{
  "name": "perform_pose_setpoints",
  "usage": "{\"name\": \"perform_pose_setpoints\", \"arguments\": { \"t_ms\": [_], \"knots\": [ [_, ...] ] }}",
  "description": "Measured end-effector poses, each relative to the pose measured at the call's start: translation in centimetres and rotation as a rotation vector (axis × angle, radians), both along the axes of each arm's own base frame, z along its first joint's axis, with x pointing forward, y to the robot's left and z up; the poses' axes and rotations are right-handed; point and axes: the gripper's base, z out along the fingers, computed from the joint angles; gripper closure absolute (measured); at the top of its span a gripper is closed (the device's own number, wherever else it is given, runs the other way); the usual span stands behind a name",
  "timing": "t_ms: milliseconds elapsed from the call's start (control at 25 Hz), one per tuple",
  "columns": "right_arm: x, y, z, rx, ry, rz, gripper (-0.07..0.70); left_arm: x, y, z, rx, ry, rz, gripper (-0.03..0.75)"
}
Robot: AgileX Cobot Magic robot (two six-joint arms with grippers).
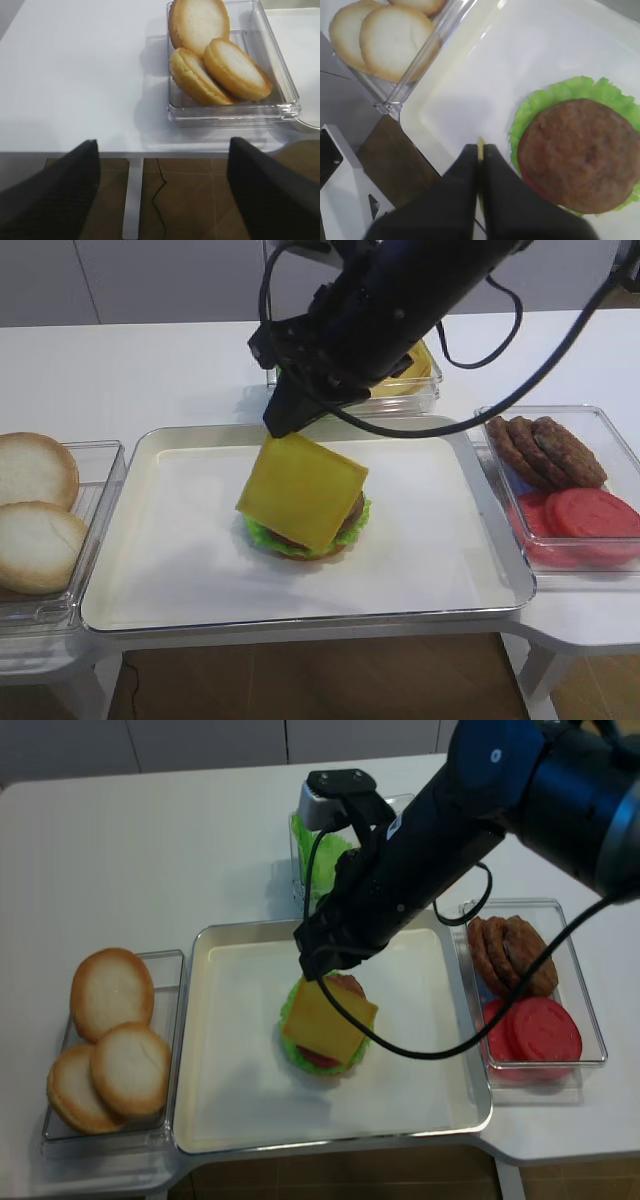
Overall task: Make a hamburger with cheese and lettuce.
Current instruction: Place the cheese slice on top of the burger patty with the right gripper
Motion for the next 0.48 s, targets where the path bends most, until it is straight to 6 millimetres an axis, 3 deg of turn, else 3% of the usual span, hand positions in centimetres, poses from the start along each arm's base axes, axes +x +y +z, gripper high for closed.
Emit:
{"name": "perform_pose_setpoints", "arguments": {
  "t_ms": [480],
  "knots": [
    [1.4,0.6,-2.0,-0.014,-0.025,-0.013,0.624,0.0,0.0,0.0,0.0,0.0,0.0,0.135]
  ]
}}
